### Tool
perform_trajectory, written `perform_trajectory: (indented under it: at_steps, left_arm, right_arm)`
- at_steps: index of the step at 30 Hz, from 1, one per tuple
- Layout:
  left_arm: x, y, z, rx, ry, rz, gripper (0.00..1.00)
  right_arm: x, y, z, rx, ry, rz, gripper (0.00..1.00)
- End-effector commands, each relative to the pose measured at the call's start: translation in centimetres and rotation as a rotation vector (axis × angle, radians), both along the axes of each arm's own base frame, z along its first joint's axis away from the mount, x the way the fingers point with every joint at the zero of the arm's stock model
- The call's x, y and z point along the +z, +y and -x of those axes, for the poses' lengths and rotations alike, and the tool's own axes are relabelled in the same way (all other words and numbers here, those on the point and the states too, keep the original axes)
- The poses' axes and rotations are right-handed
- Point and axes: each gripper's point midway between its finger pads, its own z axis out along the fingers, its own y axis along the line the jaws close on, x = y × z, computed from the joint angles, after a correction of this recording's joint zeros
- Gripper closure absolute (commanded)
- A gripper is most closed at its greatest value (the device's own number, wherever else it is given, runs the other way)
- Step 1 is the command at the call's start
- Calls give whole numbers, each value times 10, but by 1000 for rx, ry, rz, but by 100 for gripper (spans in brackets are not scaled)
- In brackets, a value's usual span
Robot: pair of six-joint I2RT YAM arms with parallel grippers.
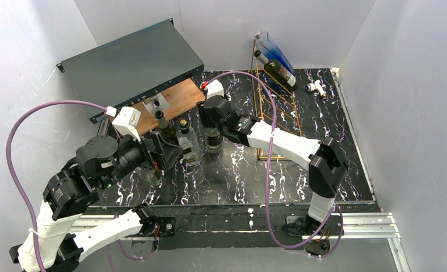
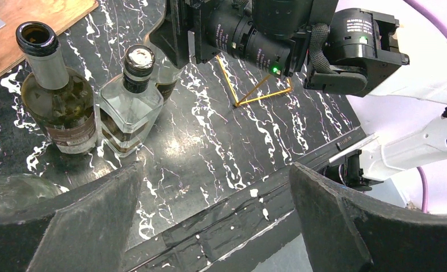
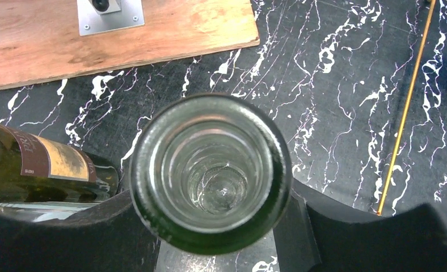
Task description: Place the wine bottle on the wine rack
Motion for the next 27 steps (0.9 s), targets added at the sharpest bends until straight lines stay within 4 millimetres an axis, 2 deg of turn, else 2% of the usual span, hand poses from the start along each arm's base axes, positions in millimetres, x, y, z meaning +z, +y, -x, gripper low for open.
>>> perform_trajectory:
  at_steps: [1,7,13,18,24,27]
  left_arm:
    - [0,1,0,0,1,-8,1]
    - [0,2,1,1,0,-7,1]
    - [-1,2,0,4,1,-13,1]
    - [-3,-3,-3,-8,9,-20,1]
    - [-4,-10,-5,-27,17,-26,1]
    - [-3,-12,-5,-34,17,-25,1]
  right_arm:
    - [18,3,-7,-17,-51,-8,37]
    - [16,4,-2,28,-35,14,70]
    - [31,-10,19,52,14,-18,96]
    - [48,-32,32,22,30,-111,99]
    - [81,-49,39,-6,31,-242,99]
    - [90,-55,42,-2,21,-237,99]
